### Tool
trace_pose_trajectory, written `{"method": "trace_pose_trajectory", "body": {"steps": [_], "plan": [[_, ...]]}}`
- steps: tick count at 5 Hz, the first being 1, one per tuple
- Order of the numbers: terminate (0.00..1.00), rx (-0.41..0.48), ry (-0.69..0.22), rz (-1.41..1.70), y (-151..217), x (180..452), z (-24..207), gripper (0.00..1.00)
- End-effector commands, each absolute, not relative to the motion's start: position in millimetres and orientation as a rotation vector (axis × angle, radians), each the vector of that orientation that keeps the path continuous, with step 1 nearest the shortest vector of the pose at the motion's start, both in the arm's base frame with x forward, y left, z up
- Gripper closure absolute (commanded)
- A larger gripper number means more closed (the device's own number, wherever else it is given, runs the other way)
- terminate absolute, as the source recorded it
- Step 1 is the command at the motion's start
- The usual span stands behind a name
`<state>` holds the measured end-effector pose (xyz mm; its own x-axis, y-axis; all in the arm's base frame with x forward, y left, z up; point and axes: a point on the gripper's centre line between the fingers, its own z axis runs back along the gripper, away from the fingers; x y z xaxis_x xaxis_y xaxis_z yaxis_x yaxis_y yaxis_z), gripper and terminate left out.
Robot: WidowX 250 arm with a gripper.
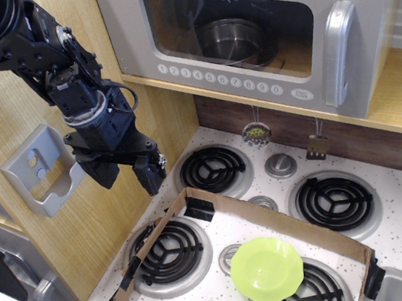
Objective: Open microwave
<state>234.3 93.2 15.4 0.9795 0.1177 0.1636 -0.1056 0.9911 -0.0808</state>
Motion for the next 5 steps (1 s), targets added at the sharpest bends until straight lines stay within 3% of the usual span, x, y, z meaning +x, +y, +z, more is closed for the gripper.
{"method": "trace_pose_trajectory", "body": {"steps": [1, 3, 5], "plan": [[0.0, -0.072, -0.169, 0.113, 93, 234, 15, 0.0], [0.0, 0.0, -0.21, 0.116, 37, 260, 43, 0.0], [0.0, 0.062, -0.241, 0.083, -17, 286, 92, 0.0]]}}
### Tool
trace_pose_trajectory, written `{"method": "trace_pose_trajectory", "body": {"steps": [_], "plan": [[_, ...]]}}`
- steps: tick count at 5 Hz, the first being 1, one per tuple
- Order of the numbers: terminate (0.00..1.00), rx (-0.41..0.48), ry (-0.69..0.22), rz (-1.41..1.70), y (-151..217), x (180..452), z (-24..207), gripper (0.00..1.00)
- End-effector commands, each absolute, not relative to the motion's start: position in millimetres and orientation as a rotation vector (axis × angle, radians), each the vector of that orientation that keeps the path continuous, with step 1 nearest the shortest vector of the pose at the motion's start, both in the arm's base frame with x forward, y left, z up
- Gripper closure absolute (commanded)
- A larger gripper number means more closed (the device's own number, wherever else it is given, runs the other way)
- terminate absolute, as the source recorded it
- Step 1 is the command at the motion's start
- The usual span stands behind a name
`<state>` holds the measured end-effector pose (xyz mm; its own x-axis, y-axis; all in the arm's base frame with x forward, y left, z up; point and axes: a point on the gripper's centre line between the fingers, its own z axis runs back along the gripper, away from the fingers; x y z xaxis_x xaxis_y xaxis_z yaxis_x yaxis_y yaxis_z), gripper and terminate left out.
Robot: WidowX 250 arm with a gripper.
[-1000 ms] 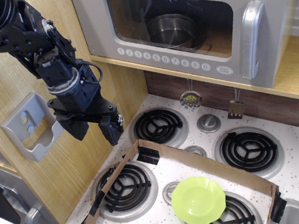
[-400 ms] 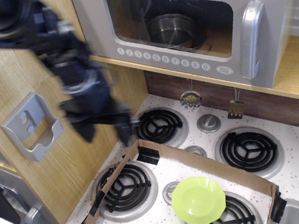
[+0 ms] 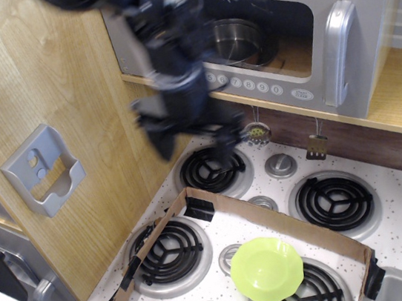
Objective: Open microwave
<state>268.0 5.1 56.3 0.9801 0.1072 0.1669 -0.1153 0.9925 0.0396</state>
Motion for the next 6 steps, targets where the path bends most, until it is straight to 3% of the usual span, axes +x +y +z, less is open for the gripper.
{"method": "trace_pose_trajectory", "body": {"steps": [1, 3, 5, 6], "plan": [[0.0, 0.055, -0.253, 0.056, -37, 300, 107, 0.0], [0.0, 0.049, -0.284, 0.035, -59, 326, 124, 0.0], [0.0, 0.043, -0.293, -0.001, -77, 351, 127, 0.0], [0.0, 0.042, -0.294, -0.016, -74, 350, 125, 0.0]]}}
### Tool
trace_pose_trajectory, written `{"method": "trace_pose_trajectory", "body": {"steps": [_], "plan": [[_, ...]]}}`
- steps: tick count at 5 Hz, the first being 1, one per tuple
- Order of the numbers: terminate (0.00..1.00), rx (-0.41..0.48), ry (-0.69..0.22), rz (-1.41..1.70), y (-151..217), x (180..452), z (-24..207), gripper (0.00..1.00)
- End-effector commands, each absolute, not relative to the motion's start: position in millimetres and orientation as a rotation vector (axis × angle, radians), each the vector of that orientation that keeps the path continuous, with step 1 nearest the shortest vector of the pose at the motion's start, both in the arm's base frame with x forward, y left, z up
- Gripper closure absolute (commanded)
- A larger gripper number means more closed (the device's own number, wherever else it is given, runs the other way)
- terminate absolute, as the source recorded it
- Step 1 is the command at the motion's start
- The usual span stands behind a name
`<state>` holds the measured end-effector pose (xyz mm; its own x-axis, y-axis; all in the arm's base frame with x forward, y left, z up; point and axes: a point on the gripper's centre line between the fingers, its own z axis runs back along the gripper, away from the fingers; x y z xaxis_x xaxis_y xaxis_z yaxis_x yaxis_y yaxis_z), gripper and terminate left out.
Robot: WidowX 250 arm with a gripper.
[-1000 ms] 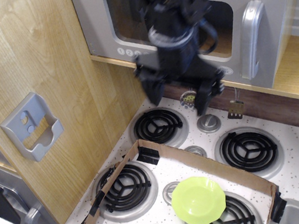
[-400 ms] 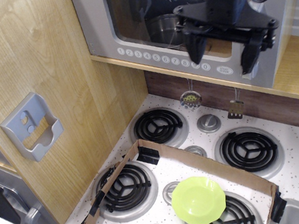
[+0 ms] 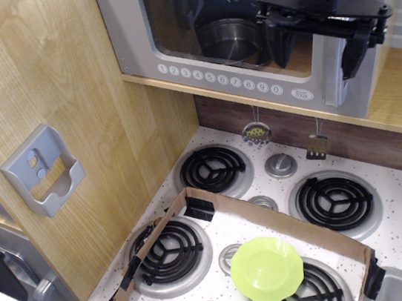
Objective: Open microwave
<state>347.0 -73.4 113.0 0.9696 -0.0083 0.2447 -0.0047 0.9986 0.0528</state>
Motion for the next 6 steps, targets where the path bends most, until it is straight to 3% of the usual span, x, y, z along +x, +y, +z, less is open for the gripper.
{"method": "trace_pose_trajectory", "body": {"steps": [1, 5, 6], "plan": [[0.0, 0.046, -0.308, -0.041, -73, 351, 126, 0.0], [0.0, 0.05, -0.304, -0.065, -71, 374, 127, 0.0], [0.0, 0.049, -0.317, -0.037, -70, 369, 124, 1.0]]}}
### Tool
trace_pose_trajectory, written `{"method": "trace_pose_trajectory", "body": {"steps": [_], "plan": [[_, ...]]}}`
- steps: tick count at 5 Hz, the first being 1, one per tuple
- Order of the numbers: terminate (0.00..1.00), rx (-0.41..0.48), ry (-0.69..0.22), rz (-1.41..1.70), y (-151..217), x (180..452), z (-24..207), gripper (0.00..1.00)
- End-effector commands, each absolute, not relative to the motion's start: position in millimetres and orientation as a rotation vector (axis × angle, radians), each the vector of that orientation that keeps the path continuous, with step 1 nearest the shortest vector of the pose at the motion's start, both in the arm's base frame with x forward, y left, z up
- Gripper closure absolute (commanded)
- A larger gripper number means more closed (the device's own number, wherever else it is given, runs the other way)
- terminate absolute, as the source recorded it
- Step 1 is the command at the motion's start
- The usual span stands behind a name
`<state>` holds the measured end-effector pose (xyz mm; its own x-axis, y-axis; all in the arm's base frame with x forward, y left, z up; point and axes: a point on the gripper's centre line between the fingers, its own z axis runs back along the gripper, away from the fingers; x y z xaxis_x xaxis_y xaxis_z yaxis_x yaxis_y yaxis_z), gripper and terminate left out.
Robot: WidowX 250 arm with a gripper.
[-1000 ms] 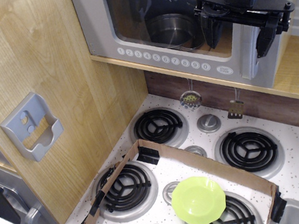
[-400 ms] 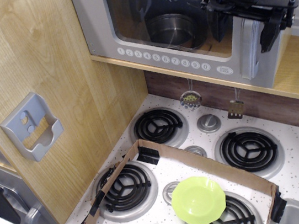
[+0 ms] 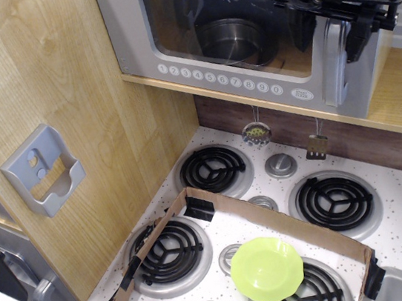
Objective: Open microwave
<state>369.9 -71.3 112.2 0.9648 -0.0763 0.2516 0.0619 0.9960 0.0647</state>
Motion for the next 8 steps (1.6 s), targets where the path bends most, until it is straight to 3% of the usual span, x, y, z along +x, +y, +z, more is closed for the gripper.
{"method": "trace_pose_trajectory", "body": {"steps": [1, 3, 4, 6, 7, 8], "plan": [[0.0, 0.04, -0.305, 0.002, -63, 358, 115, 1.0], [0.0, 0.061, -0.244, 0.134, -53, 309, 97, 1.0], [0.0, 0.13, -0.241, 0.202, -56, 284, 93, 0.0], [0.0, 0.069, -0.252, 0.537, -112, 227, 52, 0.0], [0.0, 0.042, -0.253, 0.64, -141, 221, 41, 0.0], [0.0, 0.047, -0.254, 0.546, -164, 244, 42, 0.0]]}}
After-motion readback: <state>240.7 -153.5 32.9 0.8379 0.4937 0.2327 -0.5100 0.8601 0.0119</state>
